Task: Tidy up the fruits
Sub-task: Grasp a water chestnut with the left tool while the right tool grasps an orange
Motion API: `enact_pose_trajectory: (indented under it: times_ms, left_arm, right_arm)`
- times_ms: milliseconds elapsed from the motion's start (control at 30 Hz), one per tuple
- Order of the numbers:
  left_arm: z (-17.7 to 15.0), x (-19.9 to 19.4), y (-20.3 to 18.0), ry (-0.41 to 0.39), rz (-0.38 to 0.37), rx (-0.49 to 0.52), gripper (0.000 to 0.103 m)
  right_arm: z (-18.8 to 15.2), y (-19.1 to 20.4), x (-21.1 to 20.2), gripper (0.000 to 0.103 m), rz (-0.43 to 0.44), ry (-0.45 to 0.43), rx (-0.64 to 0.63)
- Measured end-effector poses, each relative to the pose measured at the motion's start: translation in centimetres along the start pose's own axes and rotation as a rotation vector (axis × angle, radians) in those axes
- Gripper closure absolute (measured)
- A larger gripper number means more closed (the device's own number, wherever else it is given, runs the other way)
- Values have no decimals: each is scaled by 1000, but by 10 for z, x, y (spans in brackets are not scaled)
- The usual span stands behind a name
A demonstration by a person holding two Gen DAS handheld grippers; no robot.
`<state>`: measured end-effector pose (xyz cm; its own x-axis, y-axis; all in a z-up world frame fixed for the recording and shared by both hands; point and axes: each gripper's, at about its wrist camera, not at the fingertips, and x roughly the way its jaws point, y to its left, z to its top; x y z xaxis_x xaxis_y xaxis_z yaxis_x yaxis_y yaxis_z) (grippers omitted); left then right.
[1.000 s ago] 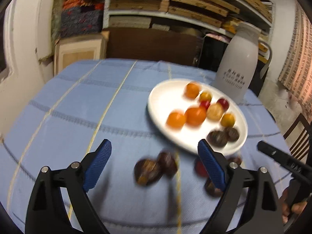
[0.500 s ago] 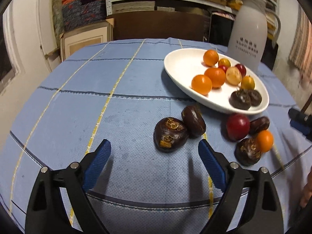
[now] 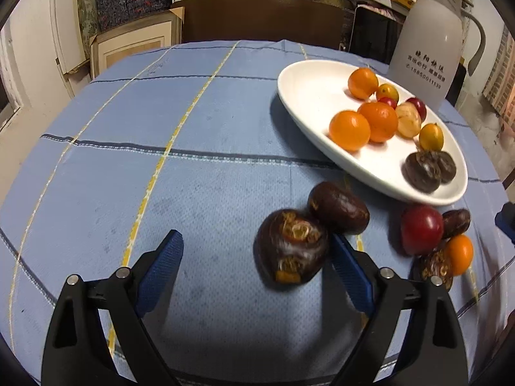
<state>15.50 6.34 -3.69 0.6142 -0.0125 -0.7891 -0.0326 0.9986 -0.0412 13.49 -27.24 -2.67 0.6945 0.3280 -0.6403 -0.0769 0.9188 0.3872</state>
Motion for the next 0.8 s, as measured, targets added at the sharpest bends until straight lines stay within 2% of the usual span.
enact_pose_trajectory:
  times_ms: [100, 300, 467, 533, 633, 800]
  left_arm:
    - [-1, -3, -2, -14, -36, 13, 36]
    - [-8, -12, -6, -23, -84, 33, 61]
    - [-28, -27, -10, -14, -91, 29, 61]
    - [-39, -34, -17, -12, -96, 51, 61]
    - [-54, -45, -30, -12, -111, 94, 61]
    - [-59, -47, -38, -10, -119, 117, 61]
  right_arm:
    - [0, 2, 1, 24, -1, 6, -8]
    - [-1, 7, 2, 24, 10, 17, -33]
    - [-7, 17, 8, 25, 46, 65, -80]
    - [-11, 25, 10, 28, 49, 78, -109]
    - [-17, 34, 16, 39, 53, 108, -151]
    - [-22, 34, 22, 44, 52, 132, -151]
